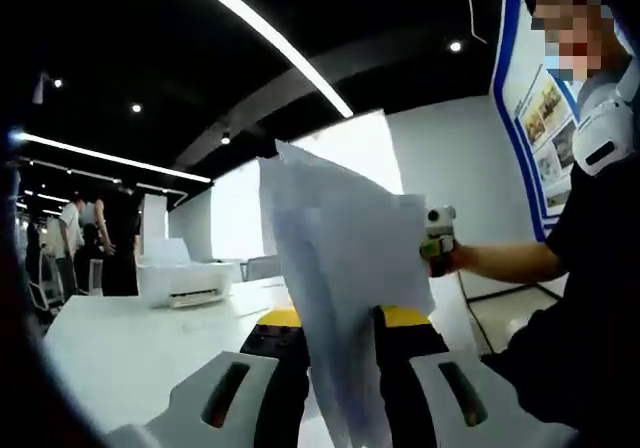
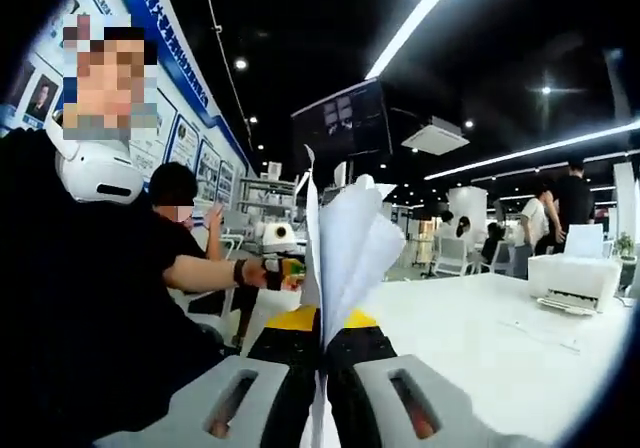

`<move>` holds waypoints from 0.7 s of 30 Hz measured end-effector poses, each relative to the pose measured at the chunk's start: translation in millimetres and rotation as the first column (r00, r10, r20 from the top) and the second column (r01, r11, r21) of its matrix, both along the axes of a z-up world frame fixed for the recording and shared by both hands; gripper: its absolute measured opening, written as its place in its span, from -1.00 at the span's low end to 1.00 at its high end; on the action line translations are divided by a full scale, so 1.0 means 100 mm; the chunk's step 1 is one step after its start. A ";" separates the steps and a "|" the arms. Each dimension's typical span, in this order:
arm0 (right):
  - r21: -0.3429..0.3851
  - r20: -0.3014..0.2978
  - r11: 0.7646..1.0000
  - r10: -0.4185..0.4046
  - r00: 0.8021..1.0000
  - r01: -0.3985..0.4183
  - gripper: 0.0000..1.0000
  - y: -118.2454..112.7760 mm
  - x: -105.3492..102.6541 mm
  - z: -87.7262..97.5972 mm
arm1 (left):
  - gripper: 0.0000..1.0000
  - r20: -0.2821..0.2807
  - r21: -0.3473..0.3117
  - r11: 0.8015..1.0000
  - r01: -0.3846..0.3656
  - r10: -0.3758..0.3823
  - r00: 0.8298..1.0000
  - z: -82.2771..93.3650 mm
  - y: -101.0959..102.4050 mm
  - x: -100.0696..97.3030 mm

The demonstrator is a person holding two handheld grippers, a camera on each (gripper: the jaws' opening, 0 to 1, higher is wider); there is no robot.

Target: Organize the stack of printing papers by aligning and flattening the scattered papers on the table

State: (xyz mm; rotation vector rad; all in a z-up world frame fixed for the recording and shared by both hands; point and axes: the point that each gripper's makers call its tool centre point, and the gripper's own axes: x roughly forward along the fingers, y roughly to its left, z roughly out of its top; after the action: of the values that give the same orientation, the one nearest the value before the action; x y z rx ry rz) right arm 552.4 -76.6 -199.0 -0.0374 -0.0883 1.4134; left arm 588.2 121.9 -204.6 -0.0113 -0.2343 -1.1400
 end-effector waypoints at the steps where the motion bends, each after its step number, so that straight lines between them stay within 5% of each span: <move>1: -0.007 -0.022 1.000 0.004 1.000 -0.004 -1.00 0.01 -0.03 -0.03 | -0.42 -0.003 -0.008 1.000 0.003 -0.003 1.000 0.01 0.00 -0.01; 5: -0.010 -0.093 1.000 -0.017 0.996 0.016 -0.80 -0.03 0.02 -0.07 | -0.39 -0.021 -0.011 1.000 -0.001 0.001 1.000 -0.03 0.02 0.01; 21: -0.101 -0.109 0.990 -0.107 0.988 0.096 -0.66 0.02 0.16 -0.20 | -0.33 -0.027 0.008 0.999 0.031 -0.031 0.999 0.04 -0.25 -0.05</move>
State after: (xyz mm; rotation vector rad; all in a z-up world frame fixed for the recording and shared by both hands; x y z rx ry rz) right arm 568.7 -74.6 -219.2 -0.0392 0.0749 1.3139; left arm 583.4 97.1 -200.2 -0.0232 -0.2064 -1.1708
